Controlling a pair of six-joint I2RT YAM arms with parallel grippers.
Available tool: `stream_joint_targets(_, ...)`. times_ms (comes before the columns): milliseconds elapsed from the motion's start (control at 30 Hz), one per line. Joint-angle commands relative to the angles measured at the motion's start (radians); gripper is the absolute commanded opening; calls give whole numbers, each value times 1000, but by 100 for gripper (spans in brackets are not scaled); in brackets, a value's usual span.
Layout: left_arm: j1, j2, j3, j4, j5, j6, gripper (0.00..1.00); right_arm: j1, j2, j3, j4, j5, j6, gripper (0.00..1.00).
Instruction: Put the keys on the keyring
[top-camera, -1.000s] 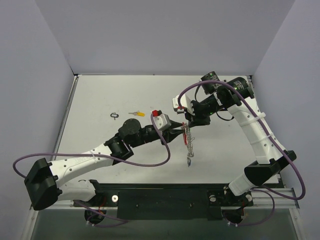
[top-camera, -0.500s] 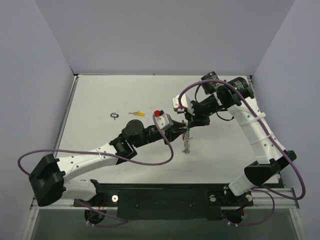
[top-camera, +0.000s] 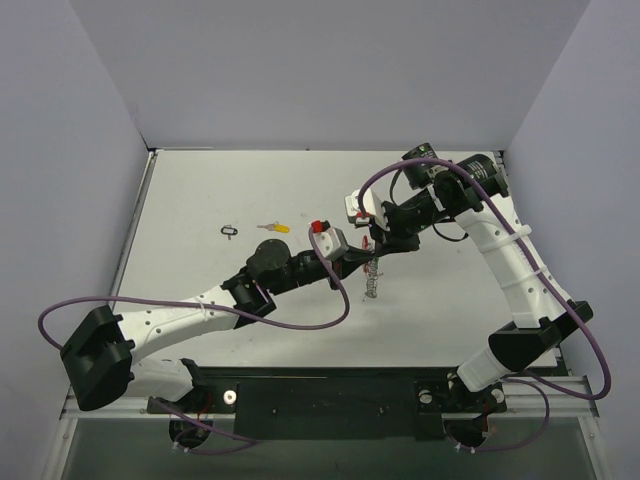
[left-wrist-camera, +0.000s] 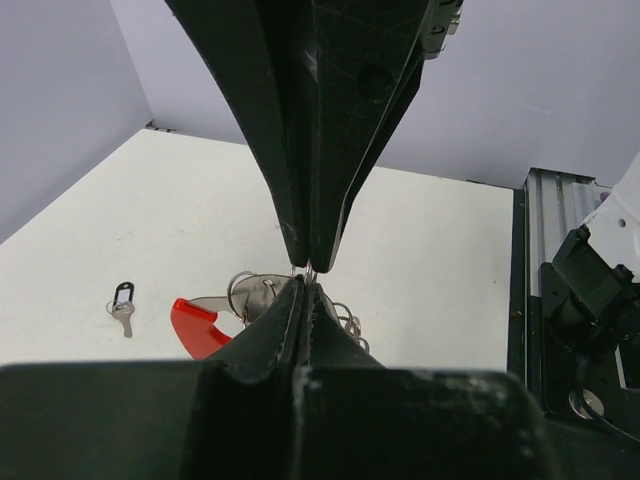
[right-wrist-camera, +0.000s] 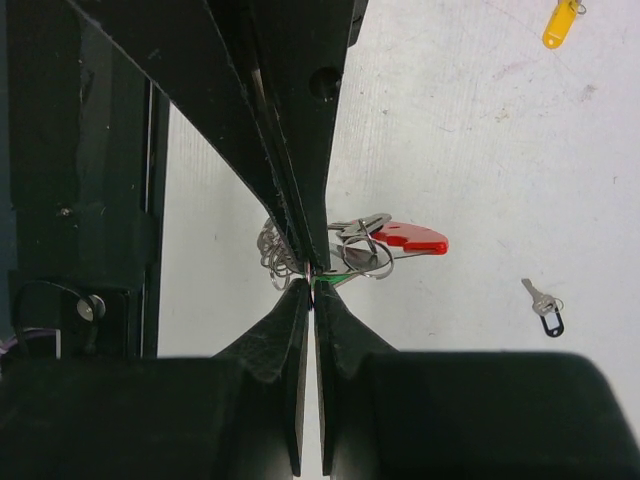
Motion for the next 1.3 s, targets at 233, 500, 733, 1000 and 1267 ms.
stream_joint_targets(233, 6, -28, -39, 157, -12, -92, 0, -36, -20, 5, -255, -95, 4, 11)
stream_joint_targets(500, 48, -57, -151, 442, 5, -279, 0, -201, -105, -67, -255, -334, -149, 27)
stream_joint_targets(733, 66, -52, -165, 527, 46, -343, 0, -202, -161, -240, -257, -460, -468, 27)
stream_joint_targets(1000, 71, -52, -157, 533, 69, -373, 0, -202, -132, -173, -252, -489, -527, 27)
stream_joint_targets(1267, 72, -49, -152, 538, 83, -390, 0, -204, -106, -133, -251, -494, -505, 27)
